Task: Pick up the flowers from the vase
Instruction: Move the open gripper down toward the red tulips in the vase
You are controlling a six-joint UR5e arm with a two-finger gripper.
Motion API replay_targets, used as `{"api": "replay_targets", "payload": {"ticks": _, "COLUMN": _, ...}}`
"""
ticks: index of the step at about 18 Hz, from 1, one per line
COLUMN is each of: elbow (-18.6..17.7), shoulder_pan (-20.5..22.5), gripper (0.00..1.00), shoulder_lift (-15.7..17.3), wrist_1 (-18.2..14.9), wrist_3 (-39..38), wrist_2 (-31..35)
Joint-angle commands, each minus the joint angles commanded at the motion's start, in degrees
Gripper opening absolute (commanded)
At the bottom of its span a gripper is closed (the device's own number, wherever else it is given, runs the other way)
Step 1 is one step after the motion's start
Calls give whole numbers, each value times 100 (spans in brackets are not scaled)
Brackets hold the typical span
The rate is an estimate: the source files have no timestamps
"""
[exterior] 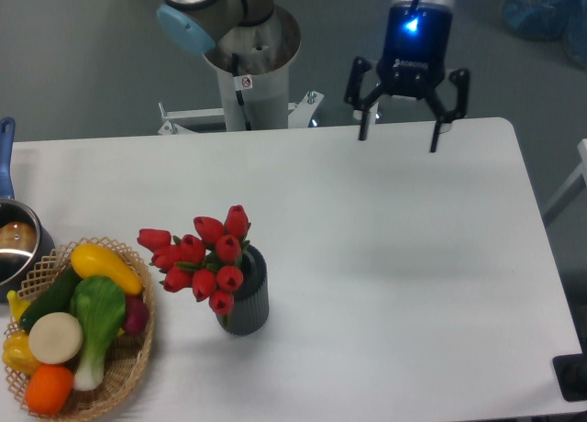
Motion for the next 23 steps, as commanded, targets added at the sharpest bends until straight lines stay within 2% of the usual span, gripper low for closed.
{"api": "replay_targets", "payload": {"ticks": 8, "elbow": 0, "shoulder_pan": -263, "gripper": 100, "shoulder_lift": -97, "wrist_1": 9, "wrist_3": 44, "wrist_2": 8}}
{"api": "replay_targets", "payload": {"ticks": 10, "elbow": -122, "shoulder_pan": -552, "gripper": 100, "shoulder_lift": -114, "wrist_1": 9, "wrist_3": 0, "wrist_2": -18}}
{"api": "replay_targets", "payload": {"ticks": 13, "elbow": -333, "shoulder_pan": -659, "gripper": 100, "shoulder_lift": -193, "wrist_1": 44, "wrist_3": 26, "wrist_2": -132}}
{"api": "replay_targets", "payload": {"ticks": 15, "elbow": -448, "shoulder_pan": -729, "gripper": 100, "shoulder_lift": -220, "wrist_1": 44, "wrist_3": 44, "wrist_2": -438}}
{"api": "replay_targets", "payload": {"ticks": 17, "elbow": -536, "shoulder_pan": -729, "gripper": 100, "shoulder_lift": -351, "wrist_1": 61, "wrist_3": 79, "wrist_2": -702}}
{"api": "replay_targets", "payload": {"ticks": 23, "elbow": -545, "shoulder_pan": -931, "gripper": 100, "shoulder_lift": -808, "wrist_1": 61, "wrist_3": 378, "wrist_2": -730}}
